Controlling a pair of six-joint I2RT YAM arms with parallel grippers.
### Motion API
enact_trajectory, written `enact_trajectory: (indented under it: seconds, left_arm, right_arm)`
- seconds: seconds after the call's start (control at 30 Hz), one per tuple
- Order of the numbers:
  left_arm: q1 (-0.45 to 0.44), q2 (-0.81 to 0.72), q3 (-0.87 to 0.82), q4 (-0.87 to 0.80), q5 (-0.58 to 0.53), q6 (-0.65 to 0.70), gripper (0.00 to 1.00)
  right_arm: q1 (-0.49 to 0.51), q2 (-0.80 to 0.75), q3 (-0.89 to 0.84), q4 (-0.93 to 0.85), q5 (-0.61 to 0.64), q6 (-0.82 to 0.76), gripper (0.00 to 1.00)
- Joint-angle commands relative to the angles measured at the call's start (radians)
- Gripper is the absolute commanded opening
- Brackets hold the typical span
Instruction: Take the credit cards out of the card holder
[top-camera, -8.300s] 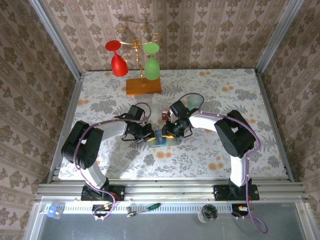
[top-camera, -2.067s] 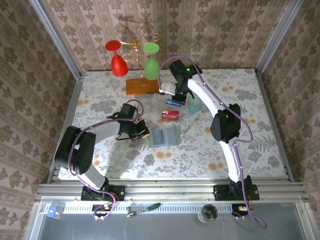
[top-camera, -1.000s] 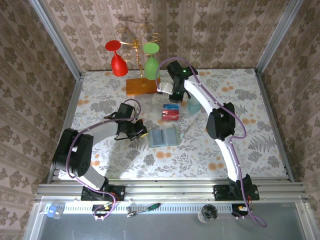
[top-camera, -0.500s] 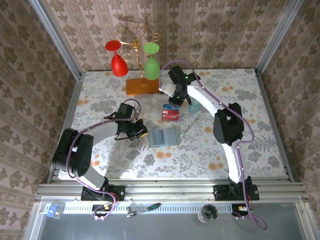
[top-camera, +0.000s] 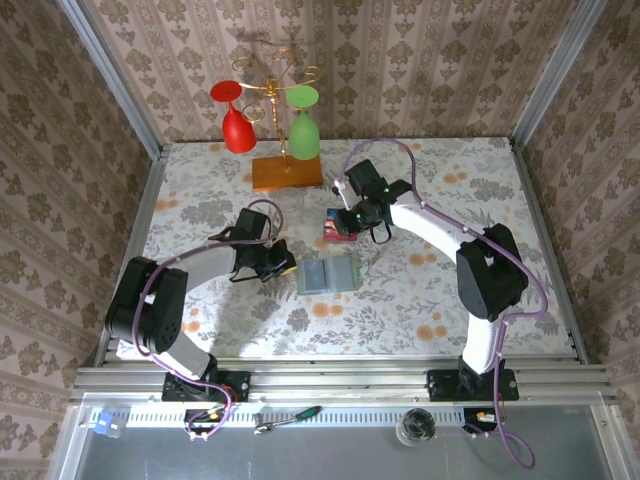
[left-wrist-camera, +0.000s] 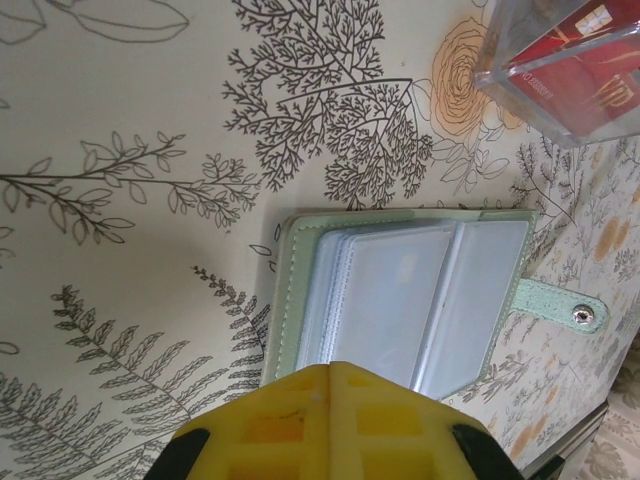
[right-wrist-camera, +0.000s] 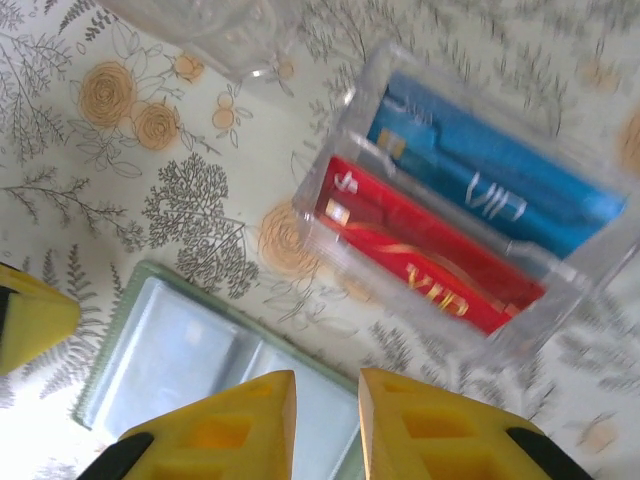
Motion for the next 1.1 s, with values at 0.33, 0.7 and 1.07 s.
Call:
enact_trajectory:
  seconds: [0.33, 0.7, 1.07]
  left_arm:
    - [-0.047, 0.039, -0.03, 0.016, 0.007, 0.002, 0.0]
    - [-0.053, 0.067, -0.04, 0.033, 0.018, -0.005, 0.0]
    - [-0.055, 0.044, -0.044, 0.026, -0.008, -0.002, 0.0]
  right_arm:
    - [0.06, -0.05, -0.146, 0.065, -0.167, 0.407, 0.2]
    - [0.086, -0.008, -0.178, 0.097, -0.244, 0.446, 0.27]
    - [0.107, 0.024, -0.173, 0.124, -0.274, 0.478, 0.33]
